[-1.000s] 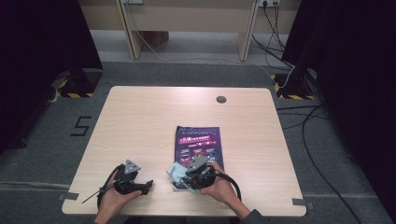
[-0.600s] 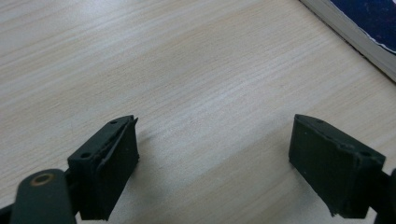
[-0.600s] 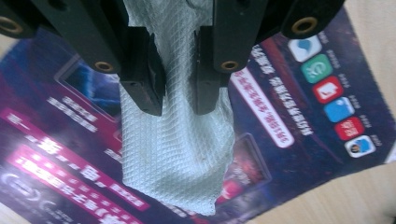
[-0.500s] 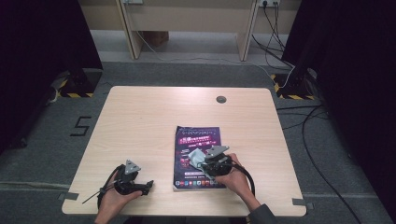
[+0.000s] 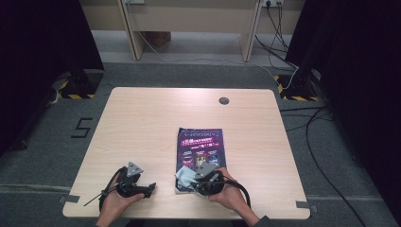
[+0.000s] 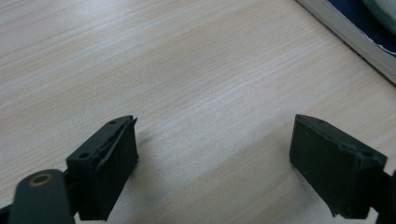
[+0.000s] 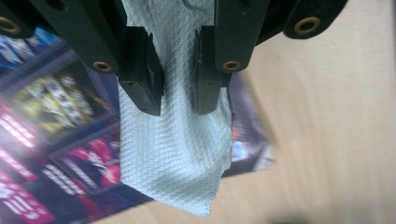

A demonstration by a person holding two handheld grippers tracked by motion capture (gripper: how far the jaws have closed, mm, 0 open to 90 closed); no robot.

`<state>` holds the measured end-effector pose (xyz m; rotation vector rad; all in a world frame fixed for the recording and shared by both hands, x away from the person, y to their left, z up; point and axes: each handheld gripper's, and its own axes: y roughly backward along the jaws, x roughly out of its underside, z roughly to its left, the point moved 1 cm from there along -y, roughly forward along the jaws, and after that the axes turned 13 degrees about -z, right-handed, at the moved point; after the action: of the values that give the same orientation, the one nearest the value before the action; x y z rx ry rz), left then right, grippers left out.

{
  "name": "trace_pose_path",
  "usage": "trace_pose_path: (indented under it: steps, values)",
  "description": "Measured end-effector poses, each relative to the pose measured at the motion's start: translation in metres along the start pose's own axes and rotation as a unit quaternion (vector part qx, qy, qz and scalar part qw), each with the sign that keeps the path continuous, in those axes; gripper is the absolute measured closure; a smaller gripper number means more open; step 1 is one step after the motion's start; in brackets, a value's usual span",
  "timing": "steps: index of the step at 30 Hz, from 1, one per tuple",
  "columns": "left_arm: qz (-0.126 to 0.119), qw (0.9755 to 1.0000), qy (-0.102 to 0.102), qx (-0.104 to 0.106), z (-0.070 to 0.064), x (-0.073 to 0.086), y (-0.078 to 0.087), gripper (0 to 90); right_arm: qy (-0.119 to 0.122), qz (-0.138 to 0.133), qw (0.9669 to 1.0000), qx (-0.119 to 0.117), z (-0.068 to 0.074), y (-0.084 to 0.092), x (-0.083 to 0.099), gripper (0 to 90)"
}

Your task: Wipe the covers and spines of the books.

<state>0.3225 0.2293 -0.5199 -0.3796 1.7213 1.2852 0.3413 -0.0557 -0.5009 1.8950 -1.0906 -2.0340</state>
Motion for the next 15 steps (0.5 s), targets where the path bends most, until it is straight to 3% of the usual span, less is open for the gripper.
trace_pose_path:
  steps: [8,12,15]
  values:
    - [0.001,1.0000,-0.001,0.001,0.000,0.000,0.000,14.2,0.000,0.002,1.0000,-0.004,0.001,0.004,0.002,72.3]
    - [0.001,1.0000,-0.001,0.001,0.000,0.000,0.000,14.3,-0.005,0.009,0.9998,0.014,-0.007,0.012,0.008,72.3]
    - [0.002,1.0000,-0.002,0.002,0.000,0.000,0.001,14.3,-0.015,0.017,0.9988,0.043,-0.020,0.022,0.015,72.4]
